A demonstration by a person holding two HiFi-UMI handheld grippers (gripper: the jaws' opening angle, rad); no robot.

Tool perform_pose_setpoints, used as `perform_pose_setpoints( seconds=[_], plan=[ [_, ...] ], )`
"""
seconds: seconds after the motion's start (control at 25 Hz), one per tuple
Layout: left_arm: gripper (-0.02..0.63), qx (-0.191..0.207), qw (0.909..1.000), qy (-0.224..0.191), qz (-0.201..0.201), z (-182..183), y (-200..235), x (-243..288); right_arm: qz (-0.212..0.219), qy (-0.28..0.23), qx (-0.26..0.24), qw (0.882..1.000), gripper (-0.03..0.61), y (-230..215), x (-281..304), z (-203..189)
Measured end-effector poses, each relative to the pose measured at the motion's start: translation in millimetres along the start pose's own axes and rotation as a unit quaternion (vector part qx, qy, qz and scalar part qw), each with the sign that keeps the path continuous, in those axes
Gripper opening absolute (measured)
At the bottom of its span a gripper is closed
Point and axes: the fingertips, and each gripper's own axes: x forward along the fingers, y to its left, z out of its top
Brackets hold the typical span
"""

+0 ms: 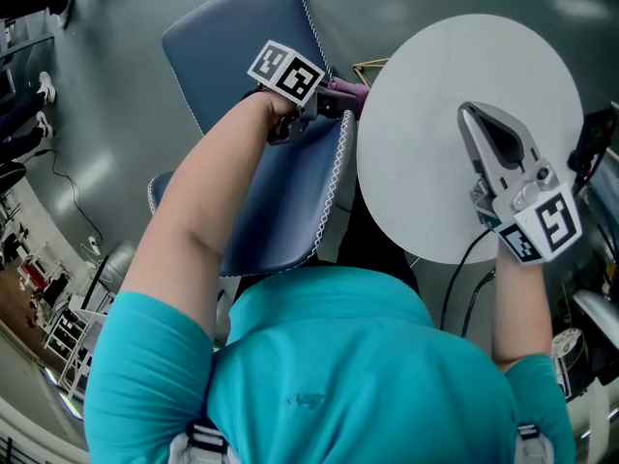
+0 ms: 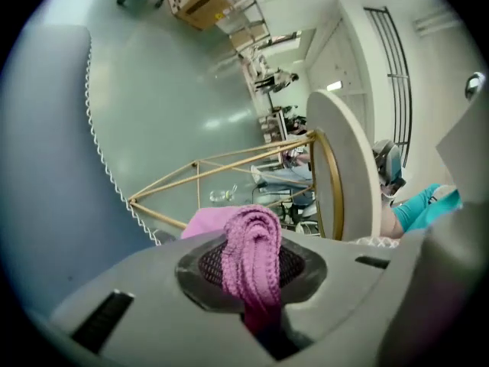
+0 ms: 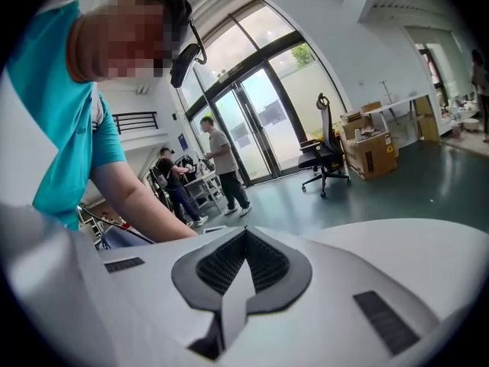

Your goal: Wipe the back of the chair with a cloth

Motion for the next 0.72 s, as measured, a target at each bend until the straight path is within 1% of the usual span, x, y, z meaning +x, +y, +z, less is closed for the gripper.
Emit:
perform_pose_setpoints(
  seconds=[0.04,0.08,0.28,0.44,0.52,0.72],
  plan=[
    [0.058,0.005,0.9996,-0.027,-0.003,8.1,-8.6,-4.9,0.0,-0.001,-0.002,1.0,-0.002,1.7,-5.9,2.7],
    [0.058,0.012,0.999,-0.044,0.002,13.6,-14.7,-11.4,0.001,-0.002,-0.006,1.0,-0.002,3.6,-10.9,6.0],
    [0.058,0.042,0.9942,-0.091,0.04,21.4,-38.1,-61.2,0.003,-0.013,-0.016,1.0,-0.002,14.8,-13.9,26.4],
    [0.058,0.052,0.9841,-0.152,0.076,28.0,-60.4,-116.6,0.007,-0.022,-0.024,0.999,-0.002,30.1,-5.1,54.8],
    [0.058,0.056,0.9792,-0.176,0.084,24.1,-75.4,-139.6,0.01,-0.021,-0.027,0.999,-0.002,41.9,-2.5,65.6],
    [0.058,0.075,0.9693,-0.216,0.09,0.1,-115.3,-203.2,0.014,-0.014,-0.024,1.0,-0.002,82.7,12.8,90.5]
  ],
)
